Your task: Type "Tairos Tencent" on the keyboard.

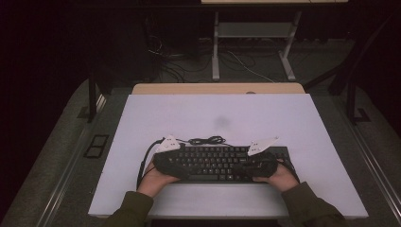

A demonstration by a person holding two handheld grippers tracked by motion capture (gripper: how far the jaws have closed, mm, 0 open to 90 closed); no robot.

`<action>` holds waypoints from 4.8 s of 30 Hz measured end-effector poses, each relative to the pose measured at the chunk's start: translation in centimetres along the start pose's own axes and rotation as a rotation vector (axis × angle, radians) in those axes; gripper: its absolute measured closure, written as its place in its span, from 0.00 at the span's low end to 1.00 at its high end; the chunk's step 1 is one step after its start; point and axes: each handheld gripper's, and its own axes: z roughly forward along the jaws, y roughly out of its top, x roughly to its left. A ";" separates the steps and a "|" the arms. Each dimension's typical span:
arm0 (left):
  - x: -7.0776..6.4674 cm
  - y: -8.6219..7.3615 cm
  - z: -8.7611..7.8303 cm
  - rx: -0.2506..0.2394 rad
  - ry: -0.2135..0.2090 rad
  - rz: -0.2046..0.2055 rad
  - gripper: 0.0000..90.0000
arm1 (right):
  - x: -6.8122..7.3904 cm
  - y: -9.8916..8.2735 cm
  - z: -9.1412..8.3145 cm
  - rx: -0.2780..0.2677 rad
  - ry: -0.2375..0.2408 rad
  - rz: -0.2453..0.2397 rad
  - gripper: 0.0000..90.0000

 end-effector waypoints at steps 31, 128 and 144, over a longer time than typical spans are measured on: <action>0.7 0.4 0.2 0.010 -0.005 -0.010 0.04 | 0.0 -0.3 0.2 0.013 -0.002 -0.002 0.99; 1.0 0.8 0.8 0.126 -0.035 -0.001 0.59 | 0.1 -0.2 0.2 0.015 -0.002 0.000 0.99; 1.4 -0.4 -1.1 0.084 0.023 -0.012 0.04 | 0.0 -0.2 0.2 0.013 -0.001 0.000 0.99</action>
